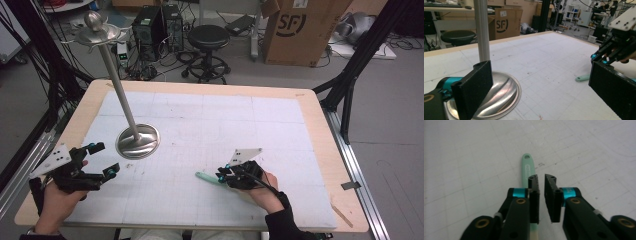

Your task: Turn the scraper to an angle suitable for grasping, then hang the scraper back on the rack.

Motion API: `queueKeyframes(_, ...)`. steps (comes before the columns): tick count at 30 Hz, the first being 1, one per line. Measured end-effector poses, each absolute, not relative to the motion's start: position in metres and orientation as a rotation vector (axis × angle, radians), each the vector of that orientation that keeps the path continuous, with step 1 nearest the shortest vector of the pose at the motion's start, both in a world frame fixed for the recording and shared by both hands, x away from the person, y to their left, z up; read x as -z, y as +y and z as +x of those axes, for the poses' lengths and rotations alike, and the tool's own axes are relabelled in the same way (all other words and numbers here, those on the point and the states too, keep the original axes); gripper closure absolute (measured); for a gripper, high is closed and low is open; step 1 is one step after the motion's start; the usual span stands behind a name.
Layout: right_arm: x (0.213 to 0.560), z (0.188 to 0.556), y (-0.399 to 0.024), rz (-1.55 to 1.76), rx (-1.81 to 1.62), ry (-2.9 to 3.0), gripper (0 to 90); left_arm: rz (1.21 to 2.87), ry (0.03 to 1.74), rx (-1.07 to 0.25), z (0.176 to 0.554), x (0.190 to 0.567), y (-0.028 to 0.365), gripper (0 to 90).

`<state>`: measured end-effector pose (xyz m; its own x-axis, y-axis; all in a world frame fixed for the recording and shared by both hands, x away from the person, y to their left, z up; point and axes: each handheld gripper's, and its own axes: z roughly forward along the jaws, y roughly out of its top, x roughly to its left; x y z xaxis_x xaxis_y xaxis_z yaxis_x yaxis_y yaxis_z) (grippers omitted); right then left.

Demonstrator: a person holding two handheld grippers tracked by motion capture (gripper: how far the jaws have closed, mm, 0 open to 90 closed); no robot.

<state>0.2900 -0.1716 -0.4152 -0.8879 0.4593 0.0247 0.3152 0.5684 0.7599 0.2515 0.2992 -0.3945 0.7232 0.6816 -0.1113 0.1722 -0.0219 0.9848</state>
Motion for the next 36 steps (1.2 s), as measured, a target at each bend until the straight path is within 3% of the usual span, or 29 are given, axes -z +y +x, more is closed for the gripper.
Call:
queueKeyframes(4,0.401,0.286,-0.18,0.699,-1.246,2.618,38.4,1.577,0.707,-0.461,0.255,0.395,0.296,6.0)
queueKeyframes(11,0.388,0.289,-0.186,0.713,-1.292,2.67,13.5,1.579,0.704,-0.447,0.26,0.396,0.291,6.0)
queueKeyframes(14,0.385,0.29,-0.18,0.726,-1.264,2.687,10.1,1.585,0.695,-0.442,0.261,0.396,0.287,6.0)
queueKeyframes(35,0.406,0.301,-0.155,0.653,-0.74,2.939,10.6,1.612,0.695,-0.425,0.26,0.402,0.282,6.0)
queueKeyframes(36,0.406,0.302,-0.151,0.65,-0.703,2.945,16.4,1.611,0.698,-0.425,0.26,0.402,0.283,6.0)
